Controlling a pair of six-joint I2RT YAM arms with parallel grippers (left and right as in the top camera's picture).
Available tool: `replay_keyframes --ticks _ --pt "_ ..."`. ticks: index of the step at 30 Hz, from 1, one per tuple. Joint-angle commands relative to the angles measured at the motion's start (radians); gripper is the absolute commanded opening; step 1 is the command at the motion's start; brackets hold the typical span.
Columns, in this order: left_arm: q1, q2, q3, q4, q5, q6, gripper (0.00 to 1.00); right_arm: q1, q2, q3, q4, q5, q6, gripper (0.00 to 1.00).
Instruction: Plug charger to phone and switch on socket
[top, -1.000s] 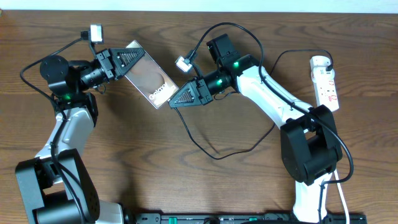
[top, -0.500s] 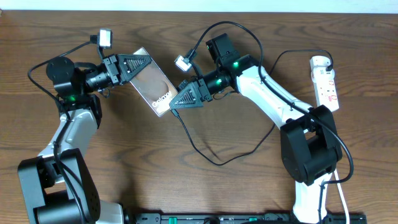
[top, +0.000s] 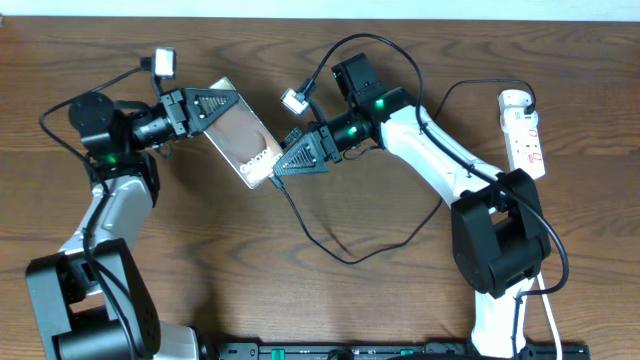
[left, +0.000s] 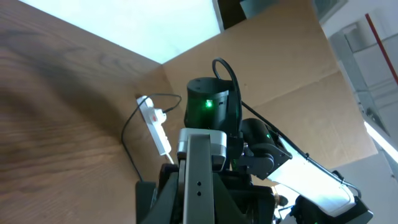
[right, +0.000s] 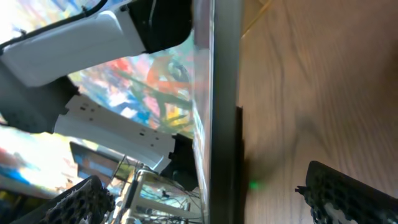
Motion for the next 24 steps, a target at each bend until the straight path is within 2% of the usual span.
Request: replay_keyframes --ticks 1,8,15,18,24 --pt "0.053 -0.008 0.005 -0.032 0.02 0.016 0.07 -0.037 -0.007 0.012 -0.001 0.083 0.069 0.99" --pt "0.136 -0.008 0.005 -0.253 0.02 0.149 0.07 -0.076 -0.007 0.012 -0.012 0.364 0.193 0.99" --pt "0.164 -0.008 0.005 -0.602 -0.003 0.451 0.07 -0.089 -0.007 0.012 -0.094 0.598 0.232 0.99" --pt "0.164 -0.008 0.005 -0.819 -0.093 0.615 0.07 -0.09 -0.007 0.012 -0.134 0.657 0.231 0.99" --pt "0.164 -0.008 0.005 -1.214 -0.385 0.893 0.07 -0.09 -0.007 0.012 -0.189 0.74 0.23 0.99"
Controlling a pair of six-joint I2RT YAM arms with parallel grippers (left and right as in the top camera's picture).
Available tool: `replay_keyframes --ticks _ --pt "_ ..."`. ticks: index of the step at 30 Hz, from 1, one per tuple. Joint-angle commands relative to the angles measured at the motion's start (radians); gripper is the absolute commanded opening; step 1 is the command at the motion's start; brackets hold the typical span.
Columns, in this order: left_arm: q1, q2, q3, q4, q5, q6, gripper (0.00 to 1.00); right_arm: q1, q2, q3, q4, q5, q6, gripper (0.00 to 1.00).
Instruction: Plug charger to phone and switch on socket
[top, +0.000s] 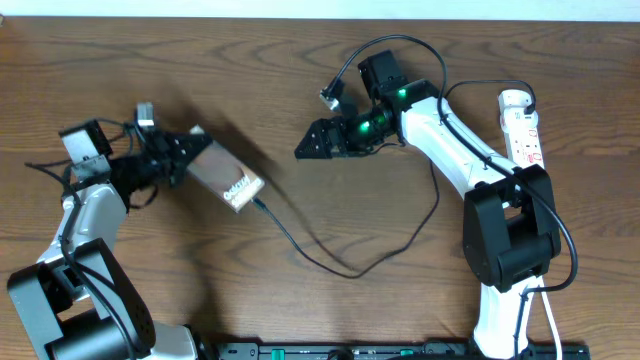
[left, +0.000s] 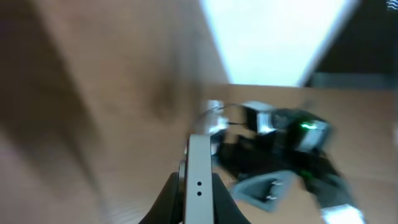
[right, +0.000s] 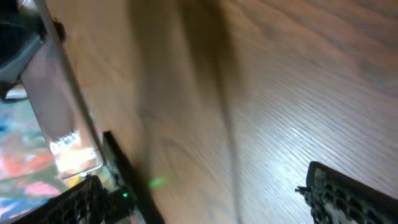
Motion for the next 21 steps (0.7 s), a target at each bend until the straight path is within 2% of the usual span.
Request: replay_keyframes --ticks 1,4,7,21 --pt "0.004 -0.008 0.012 -0.118 -0.201 0.243 0.07 -0.004 -0.007 0.012 -0.016 0.093 0.01 0.99" --pt "0.004 -0.007 0.012 -0.229 -0.307 0.328 0.07 -0.004 -0.007 0.012 -0.034 0.149 0.01 0.99" --pt "0.004 0.0 0.011 -0.273 -0.356 0.353 0.07 -0.004 -0.007 0.012 -0.041 0.17 0.01 0.99" --pt "0.003 0.208 0.01 -0.282 -0.346 0.364 0.07 -0.003 -0.007 0.012 -0.055 0.179 0.01 0.99"
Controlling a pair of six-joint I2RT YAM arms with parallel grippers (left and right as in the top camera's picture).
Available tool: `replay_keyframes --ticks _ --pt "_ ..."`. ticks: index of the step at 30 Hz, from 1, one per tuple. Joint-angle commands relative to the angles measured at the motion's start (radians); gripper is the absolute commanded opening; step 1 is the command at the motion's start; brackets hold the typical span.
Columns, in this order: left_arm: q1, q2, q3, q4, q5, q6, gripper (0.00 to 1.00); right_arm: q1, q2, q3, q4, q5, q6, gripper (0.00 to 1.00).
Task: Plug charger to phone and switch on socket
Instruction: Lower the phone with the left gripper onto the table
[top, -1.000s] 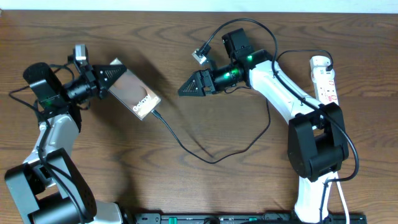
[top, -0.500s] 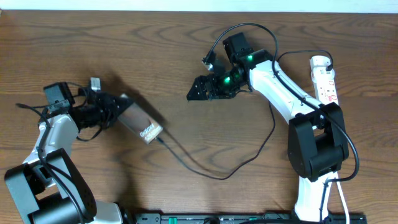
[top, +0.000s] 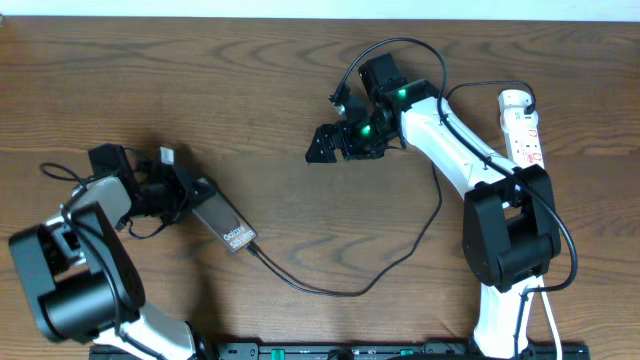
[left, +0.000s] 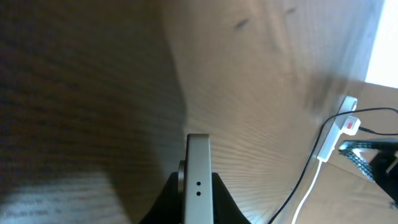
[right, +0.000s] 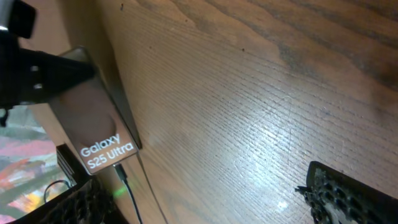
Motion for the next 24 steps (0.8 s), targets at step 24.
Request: replay_keyframes --ticks 24 --pt "0.003 0.054 -0.033 -0.06 -0.055 0.026 0.07 -0.003 -0.007 0.012 -0.017 0.019 0.009 0.99"
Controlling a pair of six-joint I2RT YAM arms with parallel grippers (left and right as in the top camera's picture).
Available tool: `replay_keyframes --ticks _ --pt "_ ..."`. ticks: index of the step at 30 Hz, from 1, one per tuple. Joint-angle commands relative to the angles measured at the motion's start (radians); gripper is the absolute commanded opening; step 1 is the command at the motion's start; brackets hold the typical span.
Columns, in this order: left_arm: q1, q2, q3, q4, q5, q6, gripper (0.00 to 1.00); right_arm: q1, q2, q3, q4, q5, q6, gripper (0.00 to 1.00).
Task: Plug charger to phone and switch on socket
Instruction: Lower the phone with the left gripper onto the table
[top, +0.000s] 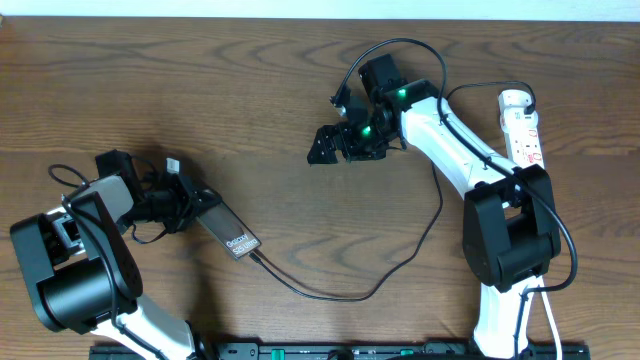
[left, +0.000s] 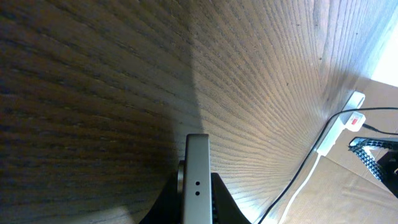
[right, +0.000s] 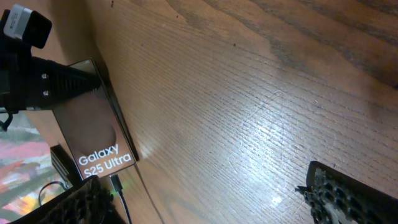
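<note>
The phone (top: 228, 230), its screen reading "Galaxy S25 Ultra", sits low over the table at the lower left. My left gripper (top: 197, 203) is shut on its upper end, and the left wrist view shows its thin edge (left: 198, 177) between the fingers. The black charger cable (top: 340, 294) is plugged into the phone's lower end (right: 115, 183) and loops right. The white socket strip (top: 525, 128) lies at the far right. My right gripper (top: 328, 146) hangs open and empty over mid-table, well right of the phone (right: 93, 127).
The cable climbs from its loop near the front edge along the right arm (top: 440, 200). A white lead (left: 311, 171) runs from the strip (left: 343, 118). Both arm bases stand at the front edge. Bare wood lies between the grippers.
The left gripper and phone have shifted slightly down and right at the lower left, with the cable loop trailing along. The right gripper stays open in the same spot.
First both grippers met at the phone above mid-table, the right one at its lower end by the cable. Then the right gripper was open and drawn back, the cable in the phone. The left gripper held the phone further left and lower each time.
</note>
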Motion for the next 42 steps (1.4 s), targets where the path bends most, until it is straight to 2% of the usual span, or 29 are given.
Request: replay_keyframes --ticks 1,14,19,31,38,42 --pt "0.003 0.008 -0.036 0.002 -0.048 0.022 0.08 -0.003 -0.007 0.012 -0.004 -0.001 0.009 0.99" --pt "0.003 0.008 -0.065 0.001 -0.048 0.021 0.08 -0.003 -0.007 0.012 -0.004 -0.001 0.009 0.99" --pt "0.003 0.008 -0.065 -0.006 -0.048 0.021 0.21 -0.003 -0.007 0.012 -0.004 -0.001 0.009 0.99" --pt "0.003 0.008 -0.065 -0.037 -0.048 0.021 0.3 -0.002 -0.007 0.012 -0.004 -0.002 0.009 0.99" --pt "0.003 0.008 -0.065 -0.082 -0.048 0.021 0.47 -0.002 -0.007 0.012 -0.004 -0.001 0.009 0.99" --pt "0.004 0.008 -0.065 -0.109 -0.052 0.021 0.52 -0.002 -0.007 0.012 -0.004 -0.002 0.009 0.99"
